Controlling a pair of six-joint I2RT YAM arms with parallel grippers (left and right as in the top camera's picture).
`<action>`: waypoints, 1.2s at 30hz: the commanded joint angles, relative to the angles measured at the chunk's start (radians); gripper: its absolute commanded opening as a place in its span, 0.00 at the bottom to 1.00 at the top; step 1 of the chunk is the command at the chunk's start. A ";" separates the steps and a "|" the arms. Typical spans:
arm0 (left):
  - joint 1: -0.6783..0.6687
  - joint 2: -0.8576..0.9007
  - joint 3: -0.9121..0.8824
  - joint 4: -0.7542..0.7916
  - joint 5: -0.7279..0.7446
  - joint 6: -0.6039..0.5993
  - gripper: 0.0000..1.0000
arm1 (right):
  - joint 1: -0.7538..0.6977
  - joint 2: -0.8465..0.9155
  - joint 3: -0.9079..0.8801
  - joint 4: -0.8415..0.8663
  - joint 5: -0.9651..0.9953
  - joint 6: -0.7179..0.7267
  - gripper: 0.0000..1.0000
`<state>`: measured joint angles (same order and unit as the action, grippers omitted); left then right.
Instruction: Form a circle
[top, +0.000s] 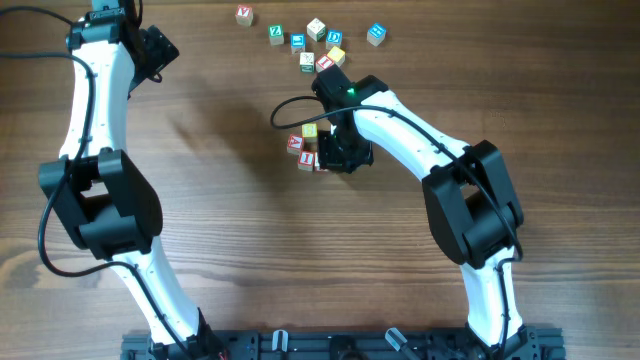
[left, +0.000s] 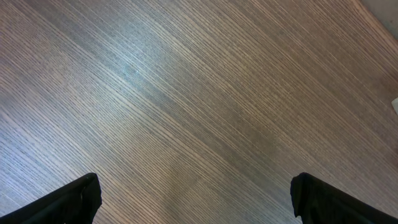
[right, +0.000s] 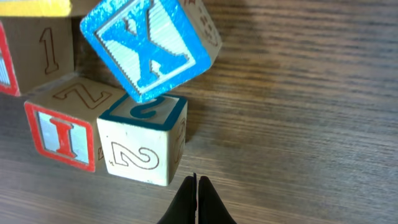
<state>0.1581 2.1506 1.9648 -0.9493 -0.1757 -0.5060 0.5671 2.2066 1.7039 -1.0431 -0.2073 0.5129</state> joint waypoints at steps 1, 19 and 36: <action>0.002 -0.003 0.010 0.002 -0.013 0.005 1.00 | 0.009 0.011 -0.010 -0.012 -0.052 0.012 0.04; 0.002 -0.003 0.010 0.002 -0.013 0.005 1.00 | 0.019 0.011 -0.010 0.040 0.000 0.013 0.04; 0.002 -0.003 0.010 0.002 -0.013 0.005 1.00 | 0.019 0.011 -0.010 0.037 0.062 0.011 0.04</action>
<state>0.1581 2.1506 1.9648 -0.9493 -0.1757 -0.5060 0.5819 2.2066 1.7039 -1.0080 -0.1741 0.5159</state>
